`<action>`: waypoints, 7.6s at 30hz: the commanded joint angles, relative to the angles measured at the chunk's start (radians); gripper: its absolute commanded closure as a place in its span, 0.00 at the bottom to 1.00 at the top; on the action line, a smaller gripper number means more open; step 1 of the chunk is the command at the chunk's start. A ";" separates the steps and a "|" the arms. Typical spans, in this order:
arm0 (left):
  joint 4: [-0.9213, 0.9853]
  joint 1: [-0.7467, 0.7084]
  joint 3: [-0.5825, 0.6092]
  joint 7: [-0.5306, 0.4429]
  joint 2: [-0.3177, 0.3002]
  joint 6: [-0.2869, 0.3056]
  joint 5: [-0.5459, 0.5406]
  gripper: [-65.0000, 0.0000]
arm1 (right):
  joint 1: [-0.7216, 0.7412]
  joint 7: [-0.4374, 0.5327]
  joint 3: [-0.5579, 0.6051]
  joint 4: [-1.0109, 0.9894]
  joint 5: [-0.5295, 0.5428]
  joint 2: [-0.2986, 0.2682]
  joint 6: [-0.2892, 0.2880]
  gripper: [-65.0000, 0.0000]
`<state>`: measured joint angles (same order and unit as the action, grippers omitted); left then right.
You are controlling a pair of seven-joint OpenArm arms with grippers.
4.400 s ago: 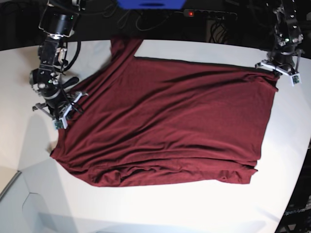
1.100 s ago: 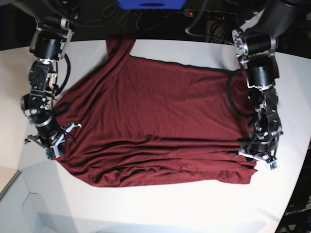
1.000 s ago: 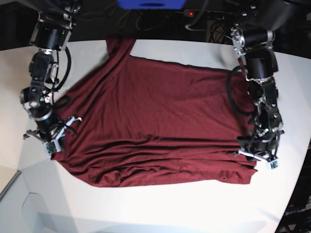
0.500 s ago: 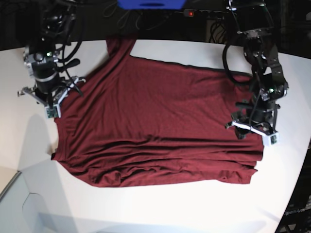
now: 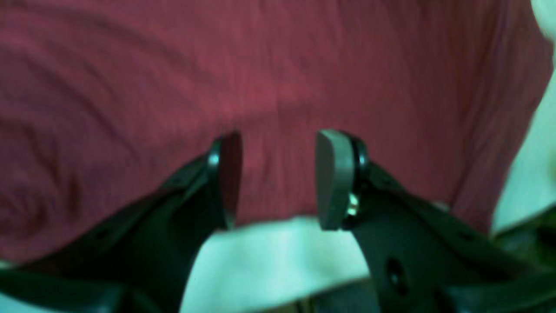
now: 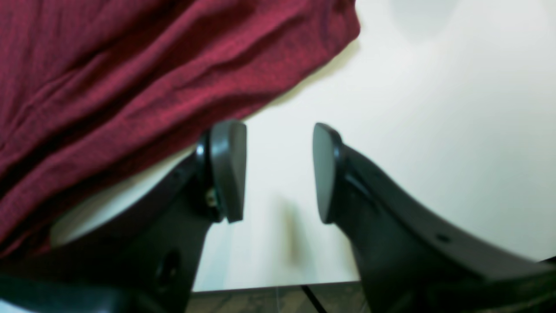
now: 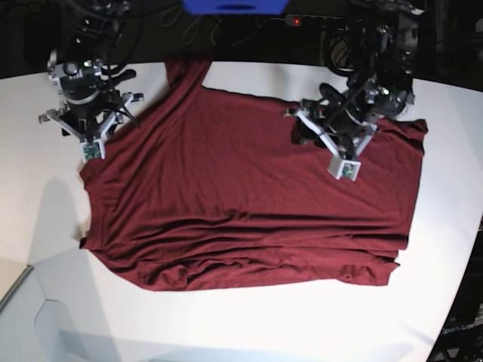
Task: Layout the t-shirt on the table in an organized manner, then fold the t-shirt properly
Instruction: 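Grasp the shirt's collar edge with both grippers, then lift the shirt edge with the left gripper and fold it toward the right gripper, then lower the left gripper and drag the fabric back across the shirt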
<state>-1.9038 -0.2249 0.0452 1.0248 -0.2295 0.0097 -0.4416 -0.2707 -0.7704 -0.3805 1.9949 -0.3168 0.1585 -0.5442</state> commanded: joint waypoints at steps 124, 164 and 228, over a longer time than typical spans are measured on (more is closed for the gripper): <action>0.185 0.055 0.376 -0.091 0.204 -0.006 0.142 0.50 | 0.457 -0.165 0.364 -0.168 0.328 -0.044 0.006 0.99; 0.235 0.218 0.523 -0.084 0.091 -0.012 0.137 1.00 | 0.492 -0.166 0.358 -0.162 0.330 -0.073 0.006 0.99; -0.101 -0.070 0.058 -0.080 -0.219 -0.006 0.142 0.35 | 0.449 -0.159 0.357 -0.174 0.325 -0.129 0.008 0.99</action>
<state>-1.9881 -0.3080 0.1158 0.9646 -0.4362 0.0086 -0.3080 0.1551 -0.9546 -0.0238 1.8011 -0.0025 0.0303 -0.5381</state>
